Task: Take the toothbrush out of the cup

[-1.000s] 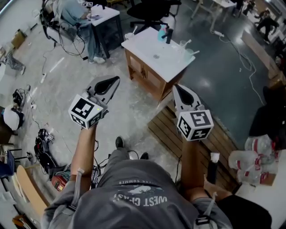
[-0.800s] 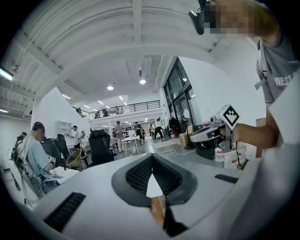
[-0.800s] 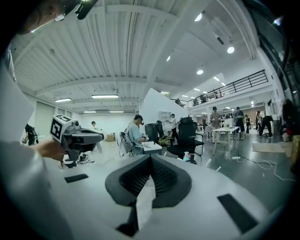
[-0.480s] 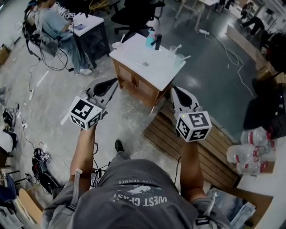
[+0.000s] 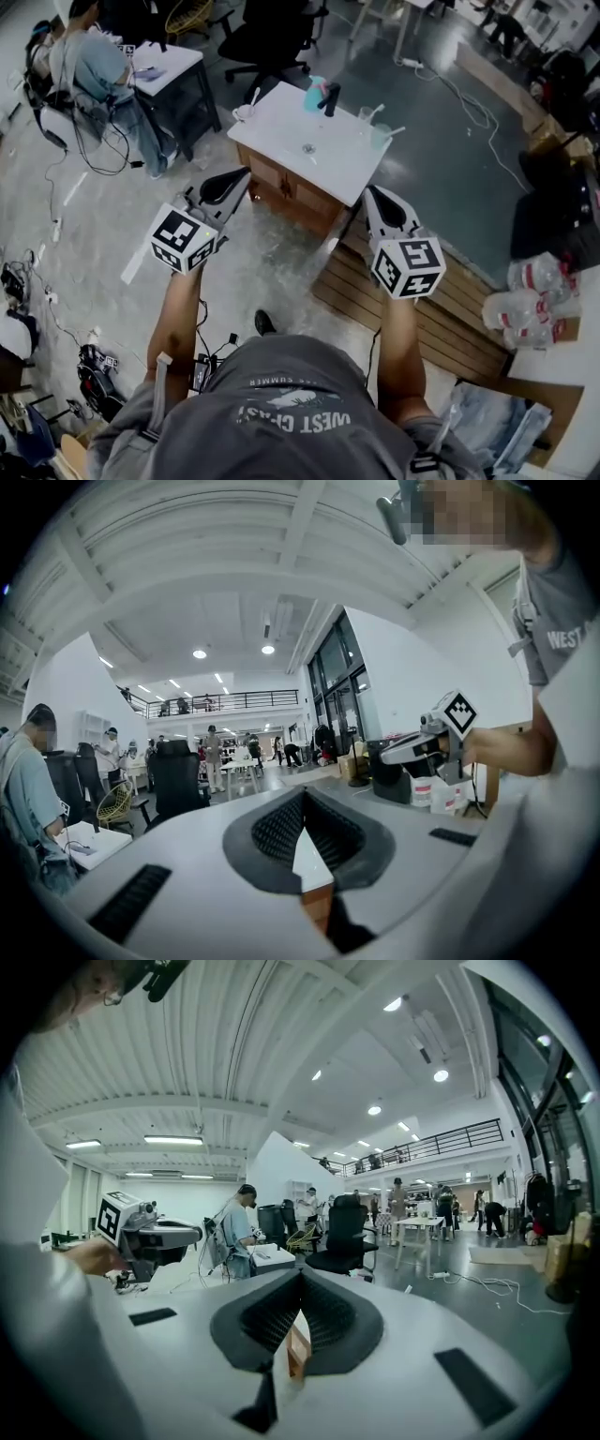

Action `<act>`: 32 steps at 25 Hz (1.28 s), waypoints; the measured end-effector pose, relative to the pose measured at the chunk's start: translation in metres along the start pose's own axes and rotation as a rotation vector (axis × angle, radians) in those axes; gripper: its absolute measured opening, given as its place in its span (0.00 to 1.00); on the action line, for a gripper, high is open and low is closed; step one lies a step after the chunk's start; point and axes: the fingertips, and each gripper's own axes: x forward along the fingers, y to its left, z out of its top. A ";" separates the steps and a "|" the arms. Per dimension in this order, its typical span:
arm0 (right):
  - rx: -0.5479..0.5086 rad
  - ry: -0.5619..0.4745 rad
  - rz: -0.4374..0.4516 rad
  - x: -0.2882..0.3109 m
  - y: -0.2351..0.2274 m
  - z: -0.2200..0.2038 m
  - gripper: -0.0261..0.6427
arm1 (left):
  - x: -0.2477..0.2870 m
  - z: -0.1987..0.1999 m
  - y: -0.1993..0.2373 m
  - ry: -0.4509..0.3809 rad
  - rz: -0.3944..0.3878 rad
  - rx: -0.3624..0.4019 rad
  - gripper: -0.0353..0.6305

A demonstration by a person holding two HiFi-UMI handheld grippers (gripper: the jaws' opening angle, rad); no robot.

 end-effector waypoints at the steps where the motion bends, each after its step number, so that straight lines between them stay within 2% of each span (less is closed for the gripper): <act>1: 0.001 0.000 -0.007 0.006 0.003 0.000 0.05 | -0.001 -0.002 0.008 -0.002 -0.005 -0.001 0.05; 13: -0.024 0.017 -0.062 0.047 0.030 0.009 0.05 | -0.015 -0.014 0.066 -0.047 -0.036 -0.016 0.05; 20: -0.013 0.031 -0.071 0.072 0.026 0.008 0.05 | -0.011 -0.027 0.086 -0.029 -0.044 -0.033 0.05; 32: 0.002 0.031 -0.009 0.162 -0.002 0.017 0.05 | 0.011 -0.050 0.152 0.015 0.036 -0.048 0.05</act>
